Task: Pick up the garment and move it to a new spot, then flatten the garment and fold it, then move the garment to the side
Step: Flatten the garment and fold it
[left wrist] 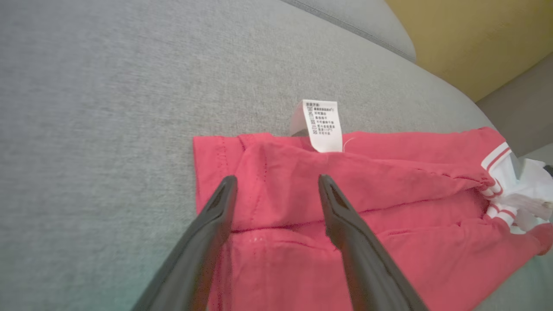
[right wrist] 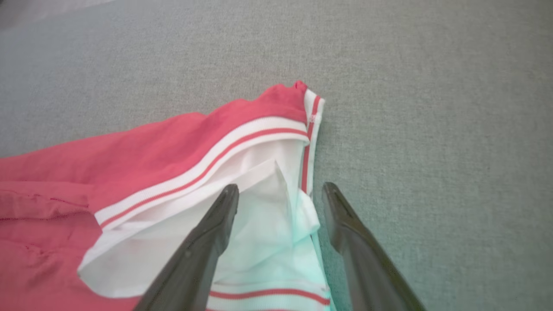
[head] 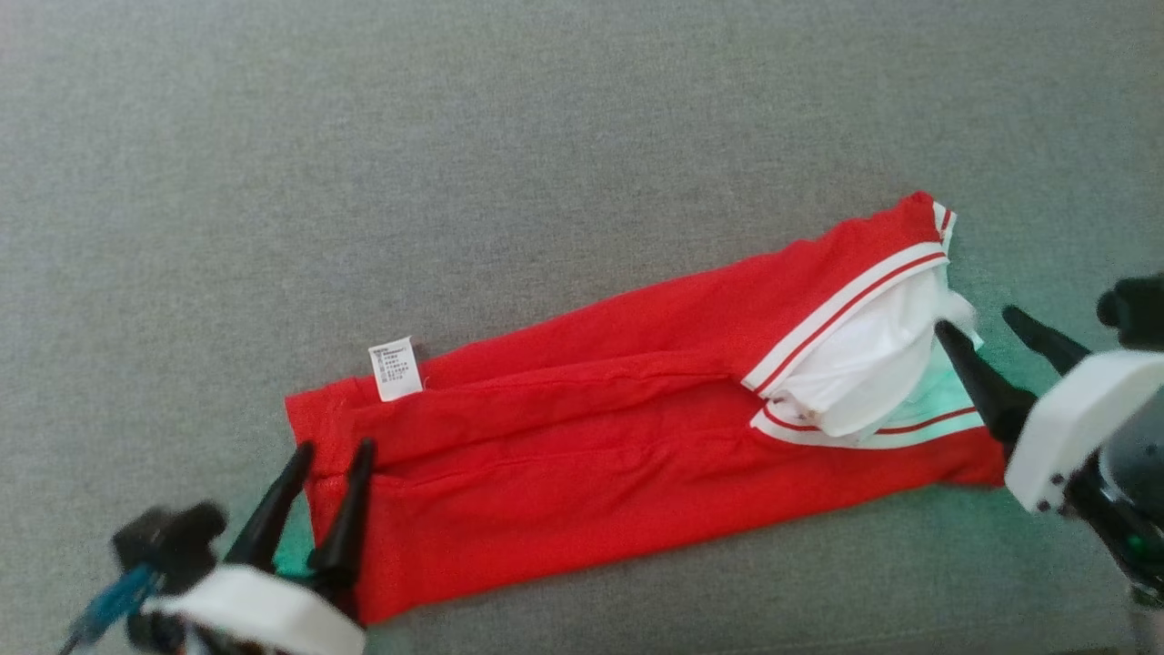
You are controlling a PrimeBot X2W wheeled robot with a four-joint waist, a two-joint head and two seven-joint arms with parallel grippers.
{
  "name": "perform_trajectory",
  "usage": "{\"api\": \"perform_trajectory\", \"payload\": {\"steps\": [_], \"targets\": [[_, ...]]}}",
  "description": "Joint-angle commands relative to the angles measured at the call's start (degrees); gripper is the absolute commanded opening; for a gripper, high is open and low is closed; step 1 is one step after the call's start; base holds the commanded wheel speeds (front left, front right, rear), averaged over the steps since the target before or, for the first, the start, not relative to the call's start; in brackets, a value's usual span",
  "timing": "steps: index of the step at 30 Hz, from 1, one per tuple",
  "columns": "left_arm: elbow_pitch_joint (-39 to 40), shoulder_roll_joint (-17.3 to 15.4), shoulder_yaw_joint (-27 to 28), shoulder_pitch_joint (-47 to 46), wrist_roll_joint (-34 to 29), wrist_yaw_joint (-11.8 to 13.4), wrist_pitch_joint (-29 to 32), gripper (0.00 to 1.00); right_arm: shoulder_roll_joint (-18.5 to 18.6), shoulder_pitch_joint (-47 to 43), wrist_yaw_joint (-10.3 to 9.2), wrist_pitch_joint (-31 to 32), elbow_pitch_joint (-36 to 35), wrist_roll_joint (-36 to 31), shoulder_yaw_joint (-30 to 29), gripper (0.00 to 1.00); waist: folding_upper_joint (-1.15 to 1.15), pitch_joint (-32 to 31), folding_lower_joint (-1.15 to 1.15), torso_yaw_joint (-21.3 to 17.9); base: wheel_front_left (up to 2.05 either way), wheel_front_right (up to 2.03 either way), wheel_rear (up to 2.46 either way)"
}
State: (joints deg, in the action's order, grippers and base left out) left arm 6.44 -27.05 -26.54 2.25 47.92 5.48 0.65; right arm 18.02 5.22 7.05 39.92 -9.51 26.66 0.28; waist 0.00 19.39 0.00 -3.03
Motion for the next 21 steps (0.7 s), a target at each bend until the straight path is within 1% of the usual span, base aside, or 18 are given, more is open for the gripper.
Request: {"api": "perform_trajectory", "payload": {"steps": [1, 4, 5, 7, 9, 10, 12, 14, 16, 18, 21], "targets": [[2.4, -1.5, 3.2, 0.6, -1.0, 0.9, -2.8, 1.00, 2.1, -0.5, 0.44, 0.9, -3.4, 0.3, -0.2, 1.00, 0.00, -0.7, 0.00, 0.0, 0.00, 0.00, 0.00], [4.6, 0.0, 8.4, 2.3, -4.8, 4.9, -12.6, 1.00, 1.3, 0.0, 0.44, 1.8, -5.2, 0.6, -3.9, 1.00, 0.00, -1.6, 0.00, 0.1, 0.00, 0.00, 0.00], [5.2, 0.9, 10.0, 2.8, -6.5, 6.1, -14.3, 1.00, 0.8, 0.6, 0.44, 2.1, -5.2, 0.0, -5.2, 1.00, 0.00, -2.0, 0.00, 0.2, 0.00, 0.00, 0.00], [6.0, 2.6, 12.4, 3.8, -11.1, 7.7, -15.4, 1.00, -0.5, 1.5, 0.44, 3.5, -4.3, -1.0, -6.3, 1.00, 0.00, -2.6, 0.00, 0.6, 0.00, 0.00, 0.00], [7.3, 5.7, 14.6, 4.0, -15.7, 8.0, -15.6, 1.00, -1.5, 2.4, 0.44, 5.1, -2.7, -2.2, -6.5, 1.00, 0.00, -2.9, 0.00, 1.3, 0.00, 0.00, 0.00], [7.3, 5.7, 14.6, 4.0, -15.7, 8.0, -15.6, 1.00, -1.5, 2.4, 0.44, 5.1, -2.7, -2.2, -6.5, 1.00, 0.00, -2.9, 0.00, 1.3, 0.00, 0.00, 0.00], [8.0, 9.4, 16.4, 4.3, -20.2, 7.1, -15.6, 1.00, -2.4, 3.3, 0.44, 6.3, -0.5, -3.1, -5.8, 1.00, 0.00, -3.0, 0.00, 2.0, 0.00, 0.00, 0.00], [7.7, 12.5, 17.2, 4.8, -24.1, 5.1, -15.6, 1.00, -3.1, 4.2, 0.44, 6.8, 2.0, -4.3, -4.8, 1.00, 0.00, -3.0, 0.00, 2.8, 0.00, 0.00, 0.00], [6.6, 15.6, 17.9, 5.5, -26.6, 3.1, -15.6, 1.00, -4.5, 5.4, 0.44, 6.3, 4.9, -5.4, -4.9, 1.00, 0.00, -2.9, 0.00, 3.5, 0.00, 0.00, 0.00], [5.1, 17.8, 18.3, 6.0, -28.9, 0.8, -15.6, 1.00, -5.1, 6.3, 0.44, 5.9, 8.0, -7.1, -4.4, 1.00, 0.00, -3.0, 0.00, 4.2, 0.00, 0.00, 0.00], [2.9, 20.5, 19.9, 6.0, -30.8, -2.5, -15.6, 1.00, -5.0, 6.8, 0.44, 5.8, 11.7, -9.0, -3.2, 1.00, 0.00, -3.0, 0.00, 5.3, 0.00, 0.00, 0.00]]}}
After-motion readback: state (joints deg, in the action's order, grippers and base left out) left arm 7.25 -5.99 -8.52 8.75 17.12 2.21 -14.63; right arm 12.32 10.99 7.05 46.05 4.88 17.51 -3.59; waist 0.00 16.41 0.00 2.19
